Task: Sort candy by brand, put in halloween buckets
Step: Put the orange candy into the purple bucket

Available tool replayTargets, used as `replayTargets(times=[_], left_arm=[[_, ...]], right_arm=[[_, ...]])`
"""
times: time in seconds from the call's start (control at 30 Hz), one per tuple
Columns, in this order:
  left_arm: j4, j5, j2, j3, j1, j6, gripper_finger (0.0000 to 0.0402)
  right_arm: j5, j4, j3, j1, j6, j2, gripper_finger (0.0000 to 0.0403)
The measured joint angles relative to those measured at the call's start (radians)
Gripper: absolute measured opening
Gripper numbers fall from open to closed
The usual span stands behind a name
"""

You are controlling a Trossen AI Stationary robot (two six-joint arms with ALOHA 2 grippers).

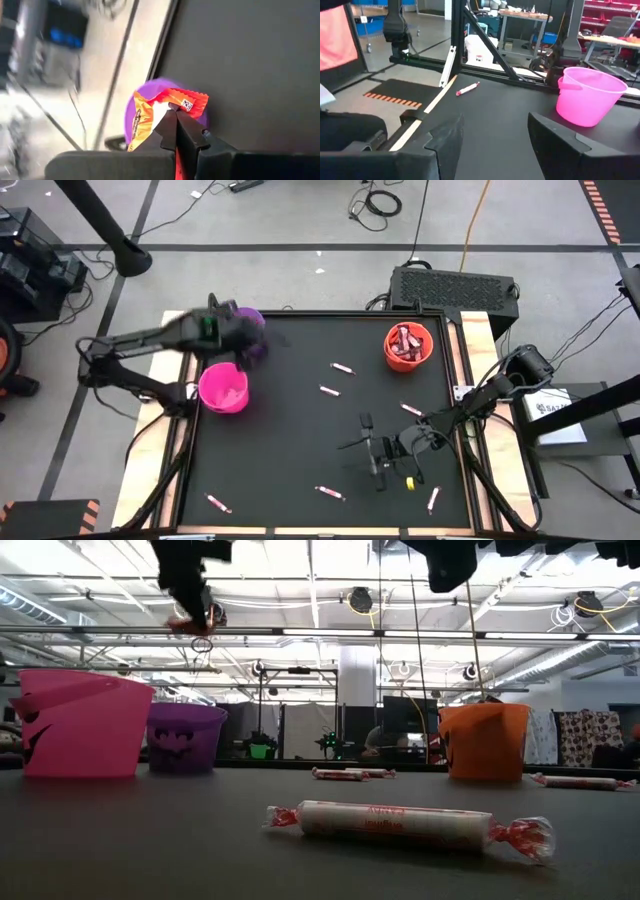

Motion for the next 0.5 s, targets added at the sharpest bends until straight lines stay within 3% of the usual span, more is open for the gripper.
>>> replayTargets(times=[0.23,0.33,0.5], left_arm=[[0.213,0.255,-0.004,-0.101,0.386,0.137,0.0],[0.321,0.284,0.012,-0.159,0.481,0.158,0.0],[0.339,0.315,0.058,-0.205,0.572,0.157,0.0001]], right_arm=[[-0.002,-0.001,0.0,-0.004,-0.037,0.0,0.0212],[-0.004,-0.007,0.0,-0.007,-0.037,0.0,0.0212],[-0.005,-0.02,0.0,-0.009,-0.037,0.0,0.0212]])
